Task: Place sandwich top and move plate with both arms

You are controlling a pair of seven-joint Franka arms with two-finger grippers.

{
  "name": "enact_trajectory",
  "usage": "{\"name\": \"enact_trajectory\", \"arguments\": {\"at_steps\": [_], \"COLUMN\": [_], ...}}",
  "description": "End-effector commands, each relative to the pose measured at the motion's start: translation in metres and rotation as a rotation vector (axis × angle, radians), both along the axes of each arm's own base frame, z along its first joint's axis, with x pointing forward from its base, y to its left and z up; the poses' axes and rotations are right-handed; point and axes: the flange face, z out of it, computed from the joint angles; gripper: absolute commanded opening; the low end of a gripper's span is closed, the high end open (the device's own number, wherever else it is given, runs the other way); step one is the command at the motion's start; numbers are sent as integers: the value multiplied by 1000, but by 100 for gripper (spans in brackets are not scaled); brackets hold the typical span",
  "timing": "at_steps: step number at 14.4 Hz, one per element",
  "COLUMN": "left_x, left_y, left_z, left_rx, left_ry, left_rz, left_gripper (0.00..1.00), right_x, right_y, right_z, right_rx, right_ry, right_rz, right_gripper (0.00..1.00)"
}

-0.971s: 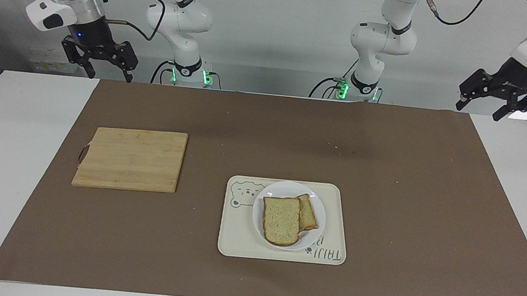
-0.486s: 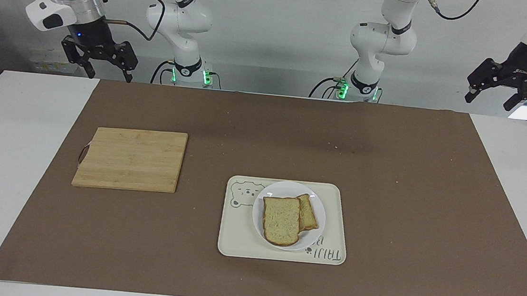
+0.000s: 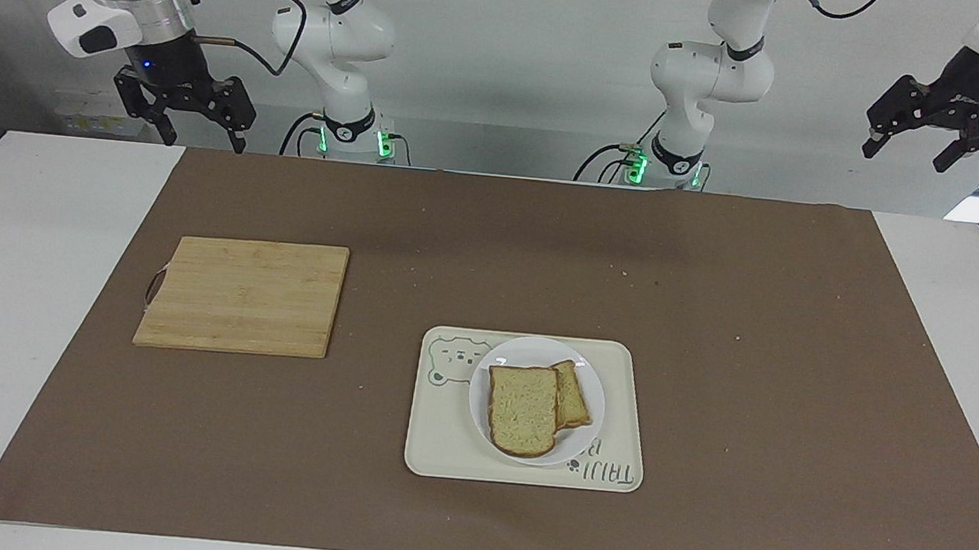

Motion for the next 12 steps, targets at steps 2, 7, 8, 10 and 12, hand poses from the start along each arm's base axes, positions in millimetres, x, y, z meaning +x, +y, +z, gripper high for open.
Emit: {"name": "enact_trajectory", "arguments": {"at_steps": [2, 7, 8, 10, 12], "left_x": [-10, -12, -13, -19, -20], "left_y": [-6, -16, -18, -20, -24], "left_z": [-1, -4, -8, -11, -10], "left_rx": [21, 20, 20, 35, 54], "left_ry": [24, 47, 59, 69, 59], "left_rz": [-2, -21, -23, -19, -14], "left_gripper": [100, 100, 100, 100, 100], "right_x": [-8, -8, -8, -8, -8], "right_y": [-5, -7, -7, -7, -7], "right_z": [0, 0, 0, 0, 0], "right_rx": [-7, -7, -7, -7, -7], "right_ry": [7, 7, 9, 7, 7], "right_rz": [21, 18, 18, 18, 18], "right_gripper": [100, 100, 100, 100, 100]}}
